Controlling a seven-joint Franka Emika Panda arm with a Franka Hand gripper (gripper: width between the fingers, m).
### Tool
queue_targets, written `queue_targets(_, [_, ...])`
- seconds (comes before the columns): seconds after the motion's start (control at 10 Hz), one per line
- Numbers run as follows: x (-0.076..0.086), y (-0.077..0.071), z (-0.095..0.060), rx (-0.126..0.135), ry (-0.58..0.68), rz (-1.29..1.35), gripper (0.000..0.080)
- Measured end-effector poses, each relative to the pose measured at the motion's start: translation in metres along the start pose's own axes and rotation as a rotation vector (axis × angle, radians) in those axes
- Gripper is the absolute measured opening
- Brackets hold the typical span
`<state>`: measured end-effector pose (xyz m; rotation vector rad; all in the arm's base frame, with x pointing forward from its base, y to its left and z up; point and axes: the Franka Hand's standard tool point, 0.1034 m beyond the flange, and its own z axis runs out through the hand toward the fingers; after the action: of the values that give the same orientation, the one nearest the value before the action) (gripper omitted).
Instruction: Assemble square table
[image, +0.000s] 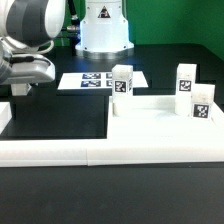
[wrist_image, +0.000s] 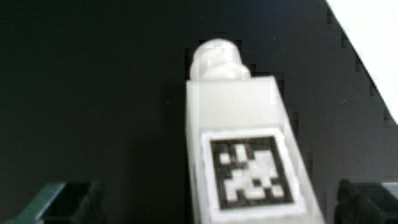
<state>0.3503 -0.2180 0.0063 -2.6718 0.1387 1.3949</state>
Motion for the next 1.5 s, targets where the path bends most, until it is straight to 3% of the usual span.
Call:
queue_targets(0.1, [0.002, 0.000, -0.001, -0.005, 0.005, -0.002, 0.0649])
queue_targets(0.3, [0.002, 0.000, 0.000, -0.004, 0.004, -0.002, 0.0369])
queue_targets(0.4, [0.002, 0.000, 0.000, -0.004, 0.004, -0.002, 0.0289])
queue_targets(1.1, [0.001, -0.002, -0.002, -0.004, 0.001, 0.002, 0.0291])
queue_targets(1.3, [-0.017, -0.038, -0.050, -0.007, 0.005, -0.002, 0.0291])
queue_targets(1.4, [-0.028, -0.052, -0.075, -0.006, 0.024, -0.001, 0.0291])
queue_targets(1.5, [-0.034, -0.057, -0.088, -0.014, 0.059, -0.013, 0.0291])
